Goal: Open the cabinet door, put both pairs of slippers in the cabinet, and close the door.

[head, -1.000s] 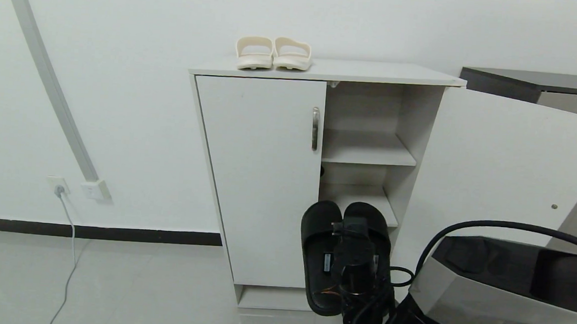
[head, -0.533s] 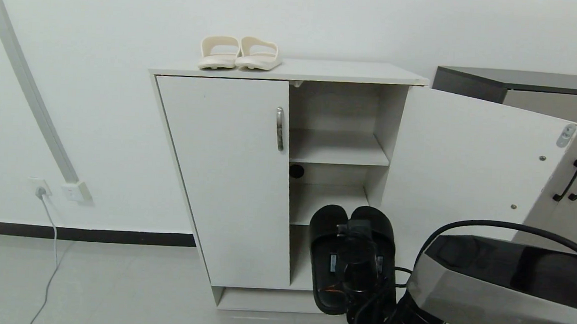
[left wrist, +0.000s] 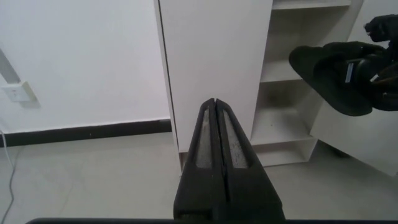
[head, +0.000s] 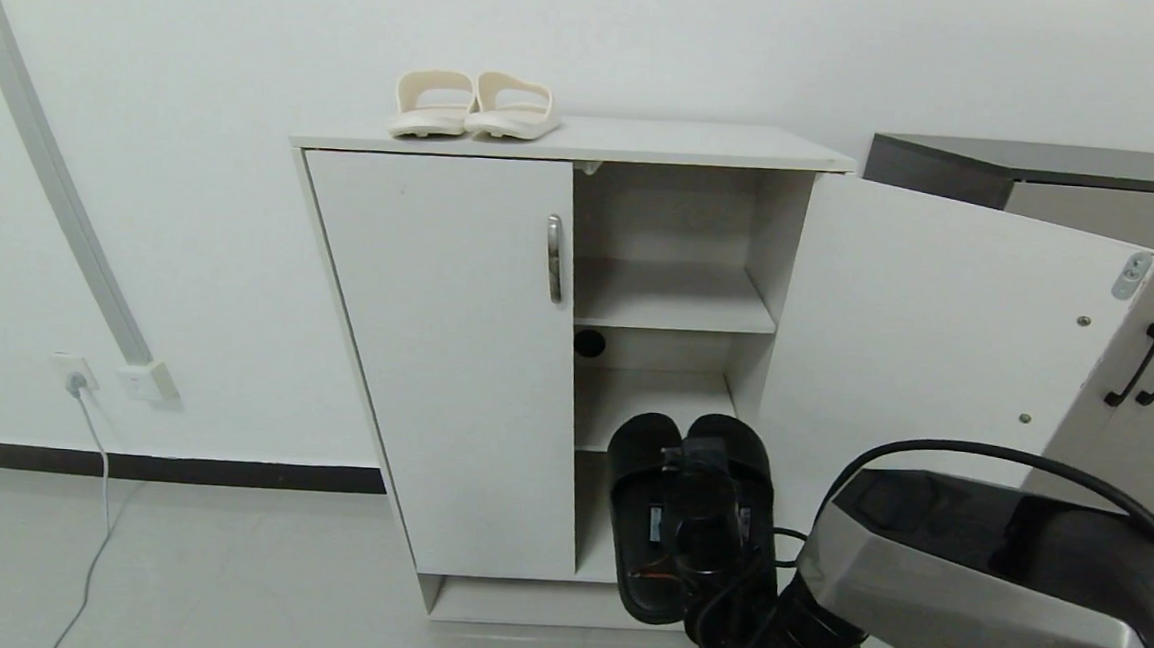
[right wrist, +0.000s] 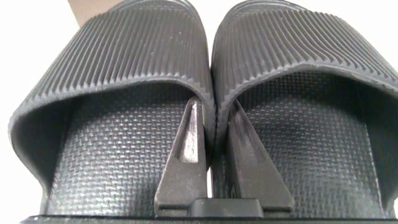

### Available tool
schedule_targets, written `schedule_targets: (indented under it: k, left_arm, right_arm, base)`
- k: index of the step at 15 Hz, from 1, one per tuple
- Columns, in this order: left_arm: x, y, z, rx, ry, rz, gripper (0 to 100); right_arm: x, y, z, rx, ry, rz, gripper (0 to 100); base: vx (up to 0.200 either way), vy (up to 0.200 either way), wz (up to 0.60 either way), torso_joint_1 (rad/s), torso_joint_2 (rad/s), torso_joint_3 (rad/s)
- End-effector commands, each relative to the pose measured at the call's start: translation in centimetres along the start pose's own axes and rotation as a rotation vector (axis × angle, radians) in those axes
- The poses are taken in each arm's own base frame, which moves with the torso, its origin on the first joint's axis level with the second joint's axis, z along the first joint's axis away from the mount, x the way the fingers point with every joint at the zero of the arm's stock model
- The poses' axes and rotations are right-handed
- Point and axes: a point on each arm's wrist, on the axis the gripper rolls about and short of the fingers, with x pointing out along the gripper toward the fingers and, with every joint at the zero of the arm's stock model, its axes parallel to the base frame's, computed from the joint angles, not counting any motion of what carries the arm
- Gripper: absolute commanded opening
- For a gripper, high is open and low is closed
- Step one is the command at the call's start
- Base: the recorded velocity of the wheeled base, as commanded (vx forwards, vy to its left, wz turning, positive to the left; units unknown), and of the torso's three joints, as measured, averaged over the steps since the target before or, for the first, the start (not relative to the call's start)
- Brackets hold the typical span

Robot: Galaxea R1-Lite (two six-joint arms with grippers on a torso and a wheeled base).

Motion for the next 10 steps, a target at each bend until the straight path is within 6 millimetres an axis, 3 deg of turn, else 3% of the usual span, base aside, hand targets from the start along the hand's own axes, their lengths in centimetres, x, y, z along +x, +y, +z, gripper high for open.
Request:
schedule_targets:
  k: [1, 10]
  left_arm:
    - [0.0, 0.0, 0.0, -0.002, 0.002, 0.002, 0]
    - [0.0, 0.0, 0.0, -0.002, 0.002, 0.002, 0]
  right_arm:
    - [0.7, 0.7, -0.1, 0.0, 0.001, 0.008, 0]
    - [3.4, 1.6, 1.7, 0.091, 0.15, 0.046, 0]
  base:
    - [0.0, 0.0, 0.0, 0.0, 0.0, 0.0]
    - [0.0, 0.0, 0.0, 0.0, 0.0, 0.0]
